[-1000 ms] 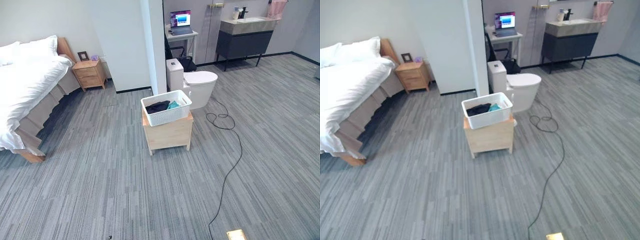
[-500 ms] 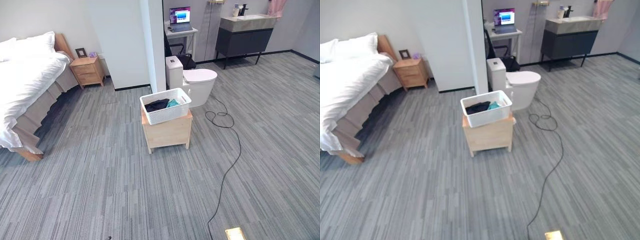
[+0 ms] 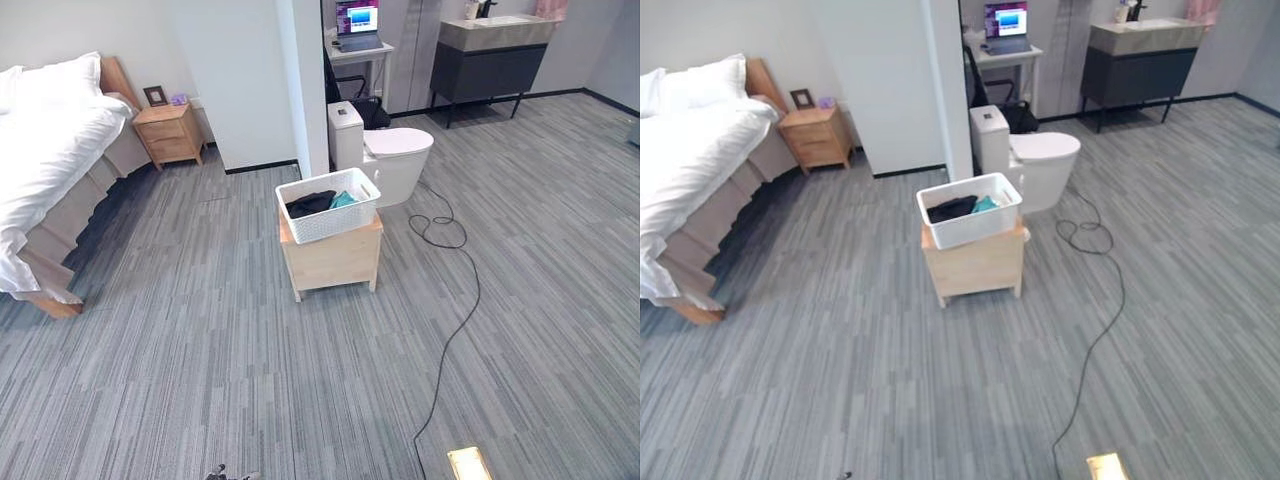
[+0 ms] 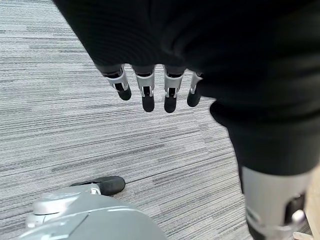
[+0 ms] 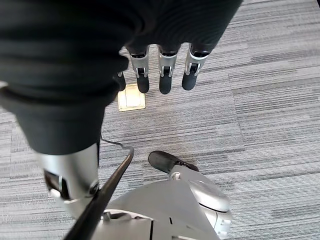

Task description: Grab the laundry basket,head to the washer,open it,put in the laundry and shut it.

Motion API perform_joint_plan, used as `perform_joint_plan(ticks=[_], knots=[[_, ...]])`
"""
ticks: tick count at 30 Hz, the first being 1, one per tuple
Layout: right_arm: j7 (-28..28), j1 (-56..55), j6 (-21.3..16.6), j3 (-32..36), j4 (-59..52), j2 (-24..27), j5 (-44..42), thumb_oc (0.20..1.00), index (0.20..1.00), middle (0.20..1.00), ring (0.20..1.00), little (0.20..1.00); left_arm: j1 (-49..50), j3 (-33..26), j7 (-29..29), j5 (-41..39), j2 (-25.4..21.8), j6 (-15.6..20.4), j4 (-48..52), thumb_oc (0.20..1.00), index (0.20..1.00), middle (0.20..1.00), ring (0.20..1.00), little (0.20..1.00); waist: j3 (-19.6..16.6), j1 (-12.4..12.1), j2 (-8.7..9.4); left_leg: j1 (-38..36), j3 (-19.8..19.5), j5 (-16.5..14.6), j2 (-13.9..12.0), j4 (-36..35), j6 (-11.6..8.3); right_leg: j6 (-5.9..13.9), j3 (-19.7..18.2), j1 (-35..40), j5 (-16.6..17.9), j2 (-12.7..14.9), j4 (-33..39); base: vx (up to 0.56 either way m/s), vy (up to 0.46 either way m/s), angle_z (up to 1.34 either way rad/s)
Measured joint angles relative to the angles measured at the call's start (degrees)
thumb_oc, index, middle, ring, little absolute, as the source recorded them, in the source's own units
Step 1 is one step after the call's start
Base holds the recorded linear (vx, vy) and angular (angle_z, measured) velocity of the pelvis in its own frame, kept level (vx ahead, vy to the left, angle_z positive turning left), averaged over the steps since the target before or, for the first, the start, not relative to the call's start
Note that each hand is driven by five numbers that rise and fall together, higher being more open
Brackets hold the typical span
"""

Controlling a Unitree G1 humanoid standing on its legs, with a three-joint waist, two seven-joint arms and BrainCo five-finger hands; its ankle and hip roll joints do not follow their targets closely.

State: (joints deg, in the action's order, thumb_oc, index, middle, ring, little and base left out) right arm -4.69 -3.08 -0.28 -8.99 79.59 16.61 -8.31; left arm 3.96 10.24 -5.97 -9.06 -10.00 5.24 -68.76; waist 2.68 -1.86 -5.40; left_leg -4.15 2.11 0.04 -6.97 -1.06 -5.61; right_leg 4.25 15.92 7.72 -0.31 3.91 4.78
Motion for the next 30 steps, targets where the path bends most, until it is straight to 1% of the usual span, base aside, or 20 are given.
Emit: perform_joint_plan(ticks=[2,4,6,7,8,9,11,12,16,19,20,21,22,24,25,26,27,28,29,30], knots=[[0.00,0.17,0.00,0.06,0.14,0.14,-0.10,1.000,1.000,1.000,1.000,1.000,-0.29,-0.01,0.03,-0.03,0.08,0.00,0.02,1.000,1.000,1.000,1.000,1.000,0.34,-0.06,-0.07,1.21,-0.16,0.08,-0.63,1.58,-0.29,-0.58,0.14,-0.49,-0.35,-0.66,-0.47,-0.01,-0.125,0.09],[0.08,1.54,-0.01,0.50,0.56,0.05,-0.43,1.000,1.000,1.000,1.000,1.000,-1.26,-0.11,0.04,-0.11,-0.03,0.01,-0.14,1.000,1.000,1.000,1.000,1.000,2.34,-0.23,0.98,4.52,-0.90,0.74,-0.47,8.60,-1.56,-1.86,0.37,-0.95,-1.11,-0.71,-1.95,0.00,-0.118,0.05],[-0.03,5.11,-0.04,1.62,0.61,0.25,-0.80,1.000,1.000,1.000,1.000,1.000,-4.16,-0.37,0.12,-1.43,-0.84,0.15,-1.89,1.000,1.000,1.000,1.000,1.000,6.18,-0.32,4.80,16.88,-4.76,9.18,0.50,27.82,-6.81,-5.25,-1.00,-5.15,-4.12,0.52,-8.75,0.27,-0.086,0.12],[-0.10,5.57,0.04,1.44,0.60,0.15,-1.12,1.000,1.000,1.000,1.000,1.000,-5.24,-0.95,0.12,-2.33,-1.22,0.03,-1.83,1.000,1.000,1.000,1.000,1.000,6.86,-0.45,5.00,19.63,-3.38,9.60,-0.65,30.18,-6.23,-5.88,-0.55,-4.53,-4.28,0.20,-8.30,0.25,0.045,0.12],[-0.23,5.67,0.25,0.99,0.86,0.02,-1.56,1.000,1.000,1.000,1.000,1.000,-4.87,-1.12,0.12,-2.33,-1.49,0.07,-1.57,1.000,1.000,1.000,1.000,1.000,6.43,-1.22,5.58,19.64,0.13,7.93,-1.39,24.46,-4.31,-5.90,-0.46,-4.61,-4.27,0.02,-7.03,0.21,0.087,0.04],[-0.21,5.75,0.09,1.04,1.05,0.45,-2.02,1.000,1.000,1.000,1.000,1.000,-5.00,-0.86,0.15,-2.34,-1.38,0.04,-1.55,1.000,1.000,1.000,1.000,1.000,6.41,-1.18,6.02,18.95,2.79,7.21,-1.04,13.21,-2.72,-6.12,0.19,-5.01,-4.09,-0.14,-5.68,0.32,0.138,-0.07],[-0.23,5.87,0.07,1.01,0.65,0.55,-2.16,1.000,1.000,1.000,1.000,1.000,-4.60,-0.38,0.10,-2.39,-1.35,0.06,-1.51,1.000,1.000,1.000,1.000,1.000,6.06,-1.73,3.80,19.29,3.15,7.81,-2.17,0.42,-3.74,-6.60,0.65,-3.92,-3.05,-3.72,-3.11,0.64,0.269,0.05],[-0.23,6.93,0.05,1.04,1.40,-0.32,-2.23,1.000,1.000,1.000,1.000,1.000,-5.18,-0.44,0.01,-3.66,-1.28,0.07,-1.88,1.000,1.000,1.000,1.000,1.000,6.18,-3.54,4.02,20.32,2.52,7.90,-2.34,-4.46,-4.24,-6.69,0.28,-4.84,-3.11,-5.01,-3.05,0.54,0.229,-0.19],[-0.09,8.37,-0.02,1.05,2.95,-1.36,-2.15,1.000,1.000,1.000,1.000,1.000,-4.17,-2.72,-0.04,-4.61,-1.25,0.01,-2.08,1.000,1.000,1.000,1.000,1.000,5.50,-5.97,5.54,19.75,0.93,8.11,-1.76,1.15,-4.05,-6.32,-1.32,-2.44,-3.90,-5.28,-2.49,0.47,0.244,-0.37],[0.07,7.04,0.04,1.58,4.61,-1.22,-2.09,1.000,1.000,1.000,1.000,1.000,-4.06,-2.88,0.05,-4.58,-1.37,-0.04,-2.14,1.000,1.000,1.000,1.000,1.000,4.59,-6.79,7.43,17.70,0.73,5.47,2.01,9.96,0.19,-3.38,-2.68,-2.24,-9.78,-2.29,-9.31,0.39,0.345,-0.19],[0.21,5.52,0.03,1.50,4.54,-1.45,-2.11,1.000,1.000,1.000,1.000,1.000,-3.39,-2.79,0.08,-4.52,-1.54,-0.10,-2.13,1.000,1.000,1.000,1.000,1.000,3.56,-6.67,9.02,15.46,2.16,4.15,5.81,10.16,2.49,-0.27,-2.24,-2.01,-11.03,0.26,-11.46,0.29,0.317,-0.06],[0.79,3.61,0.07,1.02,3.47,0.93,-2.13,1.000,1.000,1.000,1.000,1.000,-2.31,-2.04,0.28,-4.38,-0.90,-0.09,-1.74,1.000,1.000,1.000,1.000,1.000,1.73,-5.52,4.43,11.06,3.70,2.94,6.32,5.81,9.77,1.30,-2.60,-8.94,-12.11,1.23,-31.21,0.41,0.361,0.21],[0.79,3.00,0.10,1.03,2.74,0.25,-2.16,1.000,1.000,1.000,1.000,1.000,-2.49,-1.57,0.29,-4.35,-1.68,0.04,-1.40,1.000,1.000,1.000,1.000,1.000,1.10,-4.57,4.68,10.14,3.85,0.88,7.31,4.80,9.62,1.56,-2.79,-12.35,-12.08,3.73,-39.00,0.48,0.305,0.38],[1.24,2.83,0.25,1.00,1.63,-1.47,-2.12,1.000,1.000,1.000,1.000,1.000,-3.73,-0.68,0.15,-4.37,-4.77,-0.12,0.23,1.000,1.000,1.000,1.000,1.000,2.10,-3.68,6.83,8.38,3.35,-2.29,10.48,5.92,12.49,2.47,-3.73,-18.16,-10.20,10.03,-51.34,0.32,0.130,0.23],[0.95,2.89,0.06,0.91,0.78,-2.24,-2.16,1.000,1.000,1.000,1.000,1.000,-3.96,-0.02,0.20,-4.37,-5.34,-0.32,0.20,1.000,1.000,1.000,1.000,1.000,2.47,-3.18,6.65,5.94,3.02,-1.42,10.82,4.63,11.48,1.11,-1.83,-18.81,-11.35,12.87,-51.61,0.26,0.021,0.16],[0.91,2.80,0.01,0.96,0.00,-1.88,-2.16,1.000,1.000,1.000,1.000,1.000,-4.10,-0.03,0.21,-4.36,-5.45,-0.17,0.73,1.000,1.000,1.000,1.000,1.000,2.39,-2.92,6.54,5.13,2.10,-1.59,10.94,4.08,11.59,1.04,-1.71,-19.75,-11.18,12.41,-49.22,0.50,-0.026,0.47],[1.08,2.90,0.02,0.87,-1.01,-1.35,-2.14,1.000,1.000,1.000,1.000,1.000,-5.40,-0.17,0.17,-4.37,-5.74,0.10,1.02,1.000,1.000,1.000,1.000,1.000,3.00,-2.14,5.77,3.36,0.55,-2.15,10.68,2.48,11.30,1.04,-1.71,-21.01,-11.06,11.13,-42.40,0.66,-0.133,0.32],[1.11,3.92,-0.03,0.94,-2.45,-1.03,-2.13,1.000,1.000,1.000,1.000,1.000,-5.58,-0.62,0.09,-4.37,-5.50,0.00,0.57,1.000,1.000,1.000,1.000,1.000,3.74,-1.84,5.23,0.74,0.45,-3.10,9.78,0.99,10.09,1.24,0.21,-21.89,-10.41,8.52,-29.97,0.70,-0.184,0.17],[1.13,4.20,-0.06,0.74,-2.88,-0.94,-2.16,1.000,1.000,1.000,1.000,1.000,-5.60,-0.89,0.05,-4.34,-5.32,0.02,0.07,1.000,1.000,1.000,1.000,1.000,4.03,-1.10,4.92,-0.56,0.25,-4.05,9.58,0.55,8.64,1.95,0.07,-22.18,-8.20,6.61,-21.46,0.62,-0.181,0.06],[1.11,4.68,-0.03,-0.09,-3.63,-1.00,-2.18,1.000,1.000,1.000,1.000,1.000,-5.03,-1.62,0.04,-4.31,-5.16,-0.01,-0.64,1.000,1.000,1.000,1.000,1.000,4.28,0.03,5.02,-2.19,-0.50,-5.67,9.76,0.54,7.42,3.30,-2.96,-22.74,-3.88,4.33,-11.33,0.44,-0.119,0.22]])
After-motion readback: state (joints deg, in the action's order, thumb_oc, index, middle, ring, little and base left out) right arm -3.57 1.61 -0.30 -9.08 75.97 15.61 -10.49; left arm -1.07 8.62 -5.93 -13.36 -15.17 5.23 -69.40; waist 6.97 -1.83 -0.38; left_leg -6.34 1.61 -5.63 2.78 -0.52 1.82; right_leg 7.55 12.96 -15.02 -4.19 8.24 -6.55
